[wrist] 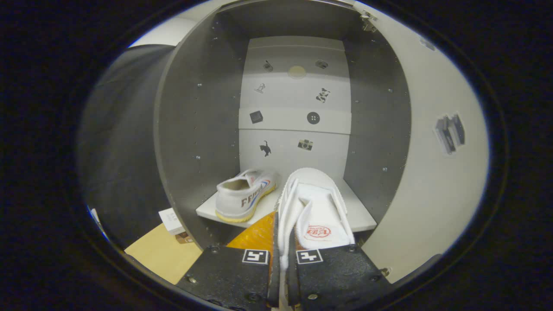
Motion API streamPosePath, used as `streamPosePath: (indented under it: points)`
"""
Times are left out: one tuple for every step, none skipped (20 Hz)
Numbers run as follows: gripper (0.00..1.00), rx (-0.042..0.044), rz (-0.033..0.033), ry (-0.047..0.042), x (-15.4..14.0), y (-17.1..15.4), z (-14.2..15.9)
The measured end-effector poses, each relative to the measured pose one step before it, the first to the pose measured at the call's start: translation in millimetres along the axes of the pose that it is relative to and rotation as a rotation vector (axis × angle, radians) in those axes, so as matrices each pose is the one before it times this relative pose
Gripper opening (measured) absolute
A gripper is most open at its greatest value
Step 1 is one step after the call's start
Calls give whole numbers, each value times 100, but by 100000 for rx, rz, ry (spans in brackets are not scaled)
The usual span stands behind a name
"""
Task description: Open the shoe cabinet door, grab the shoes and put them into the shoe cabinet, then close the shoe cabinet door.
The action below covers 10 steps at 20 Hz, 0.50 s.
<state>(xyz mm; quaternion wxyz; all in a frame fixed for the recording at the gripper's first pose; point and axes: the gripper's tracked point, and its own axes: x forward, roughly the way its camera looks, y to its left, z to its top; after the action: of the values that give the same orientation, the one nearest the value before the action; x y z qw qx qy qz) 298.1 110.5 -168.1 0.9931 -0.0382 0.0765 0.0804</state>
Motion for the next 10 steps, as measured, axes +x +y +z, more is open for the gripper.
streamPosePath:
  points:
    - [11, 443, -274, -964, 1274, -83, 1006]
    - [11, 119, -567, -740, 1225, -116, 958]
    - [11, -114, -590, -677, 1200, -121, 771]
    - [11, 20, -474, -987, 1219, -58, 911]
    - [11, -644, -108, -626, 1194, 19, 788]
    - [11, -719, -57, -783, 1023, -18, 655]
    - [11, -497, -48, -595, 1145, -34, 711]
    - [11, -72, -536, -525, 1241, -155, 630]
    - [11, -81, -594, -293, 957, -228, 496]
    - [11, 60, -738, -357, 934, -178, 421]
